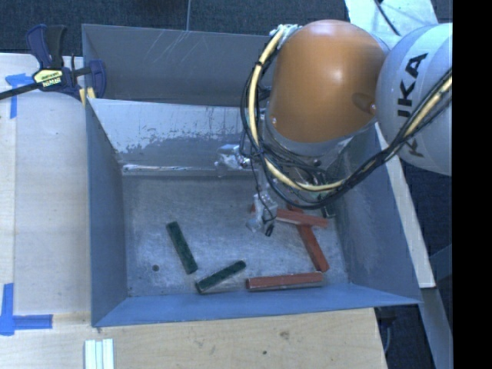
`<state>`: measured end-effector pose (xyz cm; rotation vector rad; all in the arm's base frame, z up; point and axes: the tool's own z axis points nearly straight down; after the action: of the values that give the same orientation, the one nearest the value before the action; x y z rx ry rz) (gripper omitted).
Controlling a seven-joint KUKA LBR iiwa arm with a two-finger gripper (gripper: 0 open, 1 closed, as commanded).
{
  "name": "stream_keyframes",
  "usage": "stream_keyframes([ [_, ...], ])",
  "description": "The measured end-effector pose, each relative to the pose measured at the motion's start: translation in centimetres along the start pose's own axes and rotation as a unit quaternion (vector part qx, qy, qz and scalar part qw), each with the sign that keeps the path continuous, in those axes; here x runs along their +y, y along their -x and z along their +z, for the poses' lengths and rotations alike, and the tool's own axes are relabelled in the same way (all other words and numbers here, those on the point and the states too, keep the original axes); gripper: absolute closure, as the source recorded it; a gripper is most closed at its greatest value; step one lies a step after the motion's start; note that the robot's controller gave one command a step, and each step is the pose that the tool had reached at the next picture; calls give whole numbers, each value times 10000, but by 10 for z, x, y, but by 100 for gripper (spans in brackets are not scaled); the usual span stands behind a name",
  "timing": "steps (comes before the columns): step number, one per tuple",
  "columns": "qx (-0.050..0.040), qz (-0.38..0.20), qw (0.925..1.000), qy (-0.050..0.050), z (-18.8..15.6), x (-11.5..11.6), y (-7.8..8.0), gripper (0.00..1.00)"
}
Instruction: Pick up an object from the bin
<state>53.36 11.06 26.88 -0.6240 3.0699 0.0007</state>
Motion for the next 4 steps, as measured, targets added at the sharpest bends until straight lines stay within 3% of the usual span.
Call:
stream_keyframes([
  [1,66,-861,9963,30,127,103,-1,0],
  [2,-11,-2380,9713,-2,-8,57,39,0],
  [3,54,-3501,9367,42,169,89,78,0],
  [4,43,-4116,9114,29,200,37,74,0],
])
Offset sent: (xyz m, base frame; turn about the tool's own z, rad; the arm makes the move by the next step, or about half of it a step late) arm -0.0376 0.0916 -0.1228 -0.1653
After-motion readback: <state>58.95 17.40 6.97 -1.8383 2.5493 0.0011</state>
